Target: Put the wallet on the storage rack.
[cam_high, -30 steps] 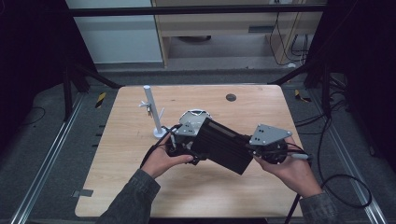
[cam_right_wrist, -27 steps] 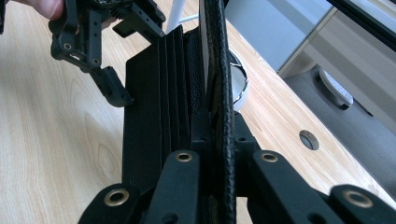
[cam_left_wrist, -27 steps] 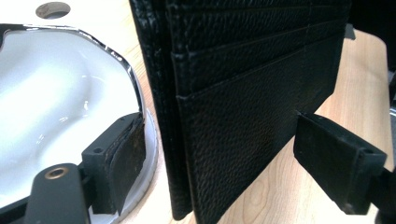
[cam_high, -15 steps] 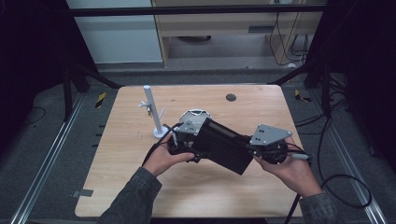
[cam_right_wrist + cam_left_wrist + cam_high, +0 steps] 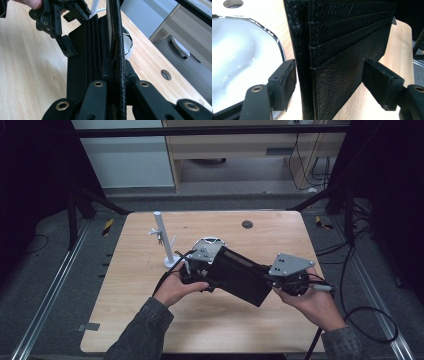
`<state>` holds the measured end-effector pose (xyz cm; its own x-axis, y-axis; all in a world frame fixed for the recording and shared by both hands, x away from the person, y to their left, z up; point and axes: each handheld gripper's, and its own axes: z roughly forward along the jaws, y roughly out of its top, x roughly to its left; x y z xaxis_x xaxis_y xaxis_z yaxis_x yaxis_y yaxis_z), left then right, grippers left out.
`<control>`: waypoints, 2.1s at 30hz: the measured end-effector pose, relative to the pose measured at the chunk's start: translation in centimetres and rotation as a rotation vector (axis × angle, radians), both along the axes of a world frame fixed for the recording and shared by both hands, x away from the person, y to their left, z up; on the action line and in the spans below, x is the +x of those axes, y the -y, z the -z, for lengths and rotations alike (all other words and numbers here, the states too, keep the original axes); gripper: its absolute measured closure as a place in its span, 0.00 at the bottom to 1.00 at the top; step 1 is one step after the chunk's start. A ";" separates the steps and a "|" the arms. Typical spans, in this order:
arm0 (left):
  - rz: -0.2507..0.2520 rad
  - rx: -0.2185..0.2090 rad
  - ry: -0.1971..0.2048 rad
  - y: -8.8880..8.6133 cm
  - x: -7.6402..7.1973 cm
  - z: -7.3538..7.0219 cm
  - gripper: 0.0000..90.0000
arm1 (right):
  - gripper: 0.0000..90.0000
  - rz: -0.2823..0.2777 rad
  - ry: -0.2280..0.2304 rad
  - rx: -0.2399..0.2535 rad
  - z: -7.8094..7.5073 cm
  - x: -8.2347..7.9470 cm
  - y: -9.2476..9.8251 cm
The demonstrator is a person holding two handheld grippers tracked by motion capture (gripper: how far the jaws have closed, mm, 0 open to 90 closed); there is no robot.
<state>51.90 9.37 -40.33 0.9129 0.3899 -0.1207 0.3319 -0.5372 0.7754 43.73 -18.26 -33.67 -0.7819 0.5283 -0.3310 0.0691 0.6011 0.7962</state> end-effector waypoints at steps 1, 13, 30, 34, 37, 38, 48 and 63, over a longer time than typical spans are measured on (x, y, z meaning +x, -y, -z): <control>0.004 0.002 -0.001 0.0 0.0 -0.2 0.32 | 0.94 0.000 0.002 0.002 -0.1 0.0 0.0; 0.072 0.033 -0.038 0.2 0.4 -1.5 0.67 | 0.94 -0.006 0.016 0.015 -0.2 -0.1 0.2; -0.011 0.159 0.004 -0.7 -0.9 -8.2 0.90 | 0.46 -0.023 -0.072 0.015 5.0 -0.8 -0.6; -0.024 0.198 0.033 -1.1 -1.3 -10.6 0.90 | 0.34 0.006 -0.095 0.047 6.9 -0.9 -0.6; -0.039 0.217 0.037 -1.6 -1.3 -11.5 0.90 | 0.30 0.040 -0.109 0.078 7.9 -0.7 -0.2; -0.044 0.219 0.039 -1.7 -1.2 -11.8 0.90 | 0.27 0.087 -0.127 0.112 8.7 -0.5 0.3; -0.121 0.237 0.096 -2.4 0.6 -15.8 0.90 | 0.19 0.391 -0.158 0.288 13.1 0.6 4.0; -0.156 0.315 0.114 -1.6 3.3 -13.8 0.90 | 0.19 0.515 -0.220 0.329 14.5 0.7 6.1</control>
